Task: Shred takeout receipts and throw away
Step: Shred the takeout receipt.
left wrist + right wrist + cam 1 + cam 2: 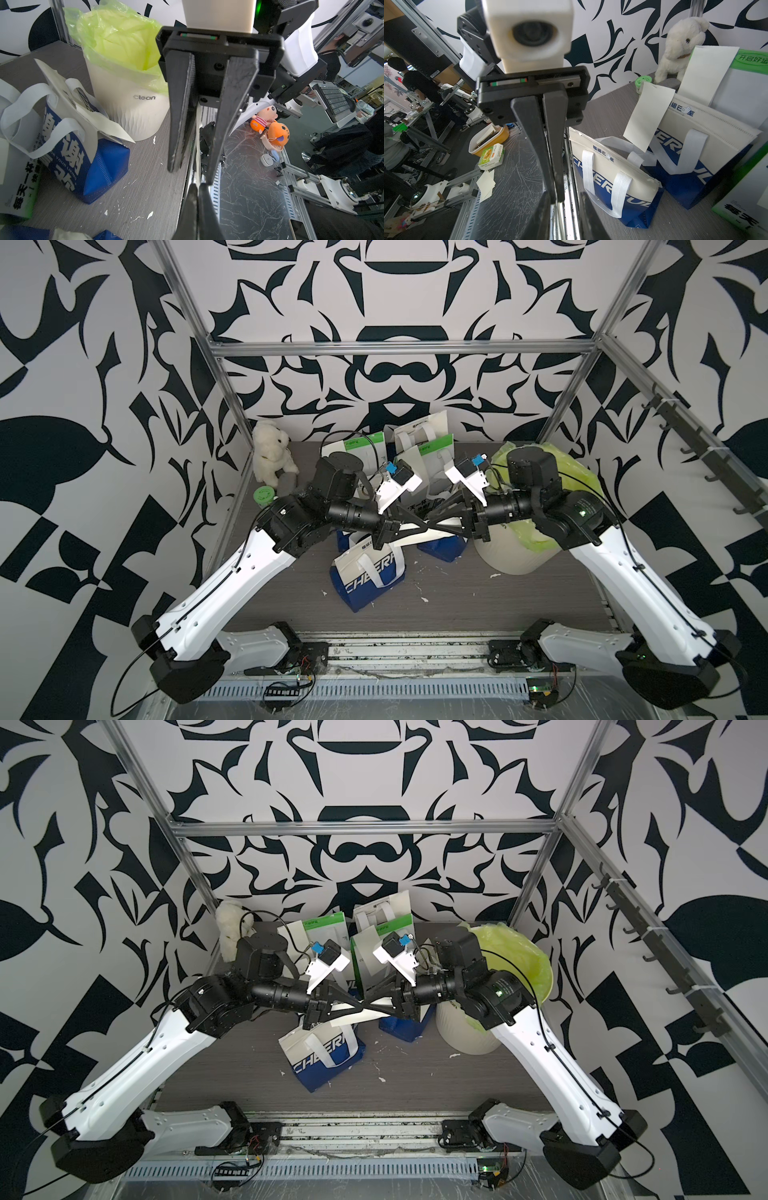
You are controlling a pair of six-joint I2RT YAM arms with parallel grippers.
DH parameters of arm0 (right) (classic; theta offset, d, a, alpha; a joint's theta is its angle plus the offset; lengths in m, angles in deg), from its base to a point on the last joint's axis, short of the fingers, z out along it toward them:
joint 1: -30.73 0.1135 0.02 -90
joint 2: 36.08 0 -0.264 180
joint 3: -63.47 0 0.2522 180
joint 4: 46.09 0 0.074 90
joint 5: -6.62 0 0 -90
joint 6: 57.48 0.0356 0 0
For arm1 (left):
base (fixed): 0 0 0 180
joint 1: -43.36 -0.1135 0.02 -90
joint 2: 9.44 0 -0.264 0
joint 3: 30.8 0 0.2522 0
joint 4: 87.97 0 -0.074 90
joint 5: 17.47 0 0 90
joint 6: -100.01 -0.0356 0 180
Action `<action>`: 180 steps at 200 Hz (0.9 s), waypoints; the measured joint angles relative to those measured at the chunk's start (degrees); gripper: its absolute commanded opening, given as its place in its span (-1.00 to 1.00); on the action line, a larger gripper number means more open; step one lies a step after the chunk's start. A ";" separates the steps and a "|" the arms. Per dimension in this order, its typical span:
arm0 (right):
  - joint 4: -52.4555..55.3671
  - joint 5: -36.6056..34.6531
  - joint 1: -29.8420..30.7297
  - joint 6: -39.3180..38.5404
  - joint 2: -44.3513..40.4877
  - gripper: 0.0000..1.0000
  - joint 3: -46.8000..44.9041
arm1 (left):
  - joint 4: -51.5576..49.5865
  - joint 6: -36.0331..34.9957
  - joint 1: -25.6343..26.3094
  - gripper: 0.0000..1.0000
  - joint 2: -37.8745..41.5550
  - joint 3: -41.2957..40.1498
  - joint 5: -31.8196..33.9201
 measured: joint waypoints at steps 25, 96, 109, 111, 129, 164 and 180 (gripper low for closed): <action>0.15 0.22 0.00 0.59 0.00 -1.00 0.02 | -0.04 -0.07 -0.11 -1.00 0.02 -0.11 0.50; 2.21 -4.20 0.00 1.53 0.90 -1.00 0.74 | 1.16 -0.85 -0.11 0.35 1.95 -1.68 4.07; 2.14 -5.53 -0.02 1.53 0.76 -1.00 0.74 | 2.67 -1.16 -0.11 0.37 4.00 -3.74 5.55; 2.14 -5.73 -0.02 1.53 0.76 -1.00 0.74 | 3.02 -1.16 -0.11 0.36 4.42 -4.15 5.81; 1.20 -7.13 -0.07 1.60 -0.17 -1.00 0.22 | 6.91 -0.87 -0.11 0.36 8.04 -7.96 7.76; -2.27 -7.61 -0.11 2.25 -3.74 -1.00 -2.69 | 15.45 1.01 -0.11 0.38 11.43 -12.39 9.75; -3.34 -7.15 -0.11 2.34 -4.55 -1.00 -3.13 | 18.43 1.79 -0.11 0.39 10.73 -12.72 10.08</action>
